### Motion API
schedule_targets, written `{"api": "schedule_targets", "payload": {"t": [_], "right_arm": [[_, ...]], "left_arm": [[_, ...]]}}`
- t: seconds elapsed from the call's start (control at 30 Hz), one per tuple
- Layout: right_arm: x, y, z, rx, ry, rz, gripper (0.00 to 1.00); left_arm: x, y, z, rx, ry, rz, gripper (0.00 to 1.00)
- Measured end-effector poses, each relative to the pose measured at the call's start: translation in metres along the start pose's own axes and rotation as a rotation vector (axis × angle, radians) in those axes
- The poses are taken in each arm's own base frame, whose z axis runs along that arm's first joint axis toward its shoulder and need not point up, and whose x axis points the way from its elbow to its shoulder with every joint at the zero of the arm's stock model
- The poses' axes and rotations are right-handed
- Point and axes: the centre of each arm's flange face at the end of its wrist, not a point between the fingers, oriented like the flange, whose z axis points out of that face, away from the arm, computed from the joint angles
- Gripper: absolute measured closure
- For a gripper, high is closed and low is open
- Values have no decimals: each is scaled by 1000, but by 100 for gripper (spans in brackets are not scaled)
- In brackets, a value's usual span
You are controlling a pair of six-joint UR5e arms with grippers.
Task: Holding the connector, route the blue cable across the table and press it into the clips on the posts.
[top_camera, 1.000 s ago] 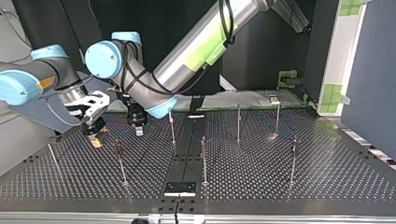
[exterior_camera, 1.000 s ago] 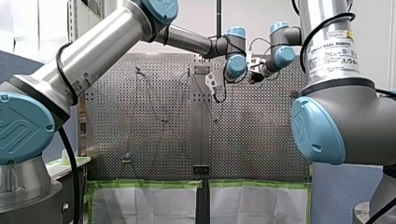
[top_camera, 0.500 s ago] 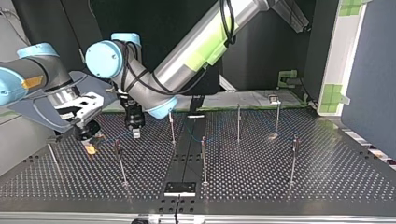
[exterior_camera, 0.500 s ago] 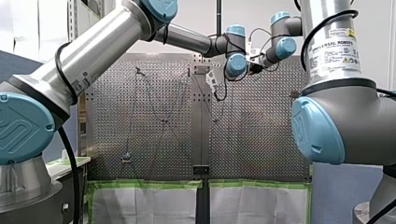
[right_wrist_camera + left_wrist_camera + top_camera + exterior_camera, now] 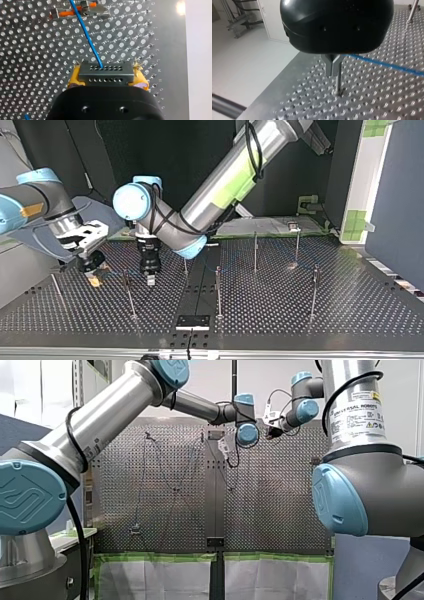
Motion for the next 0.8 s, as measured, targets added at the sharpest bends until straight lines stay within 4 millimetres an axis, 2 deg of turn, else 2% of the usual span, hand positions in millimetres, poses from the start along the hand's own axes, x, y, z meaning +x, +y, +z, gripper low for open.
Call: {"api": "schedule_targets", "payload": {"t": [0.2, 0.43, 0.47, 0.5, 0.53, 0.57, 0.6, 0.63, 0.67, 0.7, 0.73, 0.77, 0.8], "right_arm": [[-3, 7, 7, 5, -3, 2, 100], [0, 11, 12, 5, 3, 1, 100], [1, 14, 13, 3, 5, 2, 100], [1, 16, 13, 1, 6, 2, 100], [2, 18, 14, -2, 7, 2, 100], [2, 20, 14, -3, 8, 2, 100], [2, 21, 15, -5, 9, 2, 100], [2, 23, 15, -6, 9, 2, 100], [2, 24, 15, -7, 9, 2, 100], [2, 25, 16, -7, 9, 3, 100], [2, 25, 16, -7, 9, 3, 100], [2, 26, 16, -6, 9, 3, 100], [2, 26, 16, -4, 8, 3, 100]], "left_arm": [[3, 16, 22, 22, -6, 1, 100], [41, 25, 31, 62, 44, 22, 100], [45, 25, 31, 67, 49, 22, 95], [47, 25, 31, 69, 52, 21, 95], [48, 25, 30, 71, 53, 20, 87], [49, 24, 30, 74, 56, 19, 73], [49, 24, 30, 77, 57, 19, 73], [50, 24, 29, 78, 59, 19, 64], [50, 24, 29, 79, 62, 19, 47], [51, 24, 28, 79, 65, 19, 47], [51, 23, 28, 79, 67, 19, 28], [51, 23, 27, 79, 71, 18, 15], [51, 23, 26, 79, 74, 19, 15]]}}
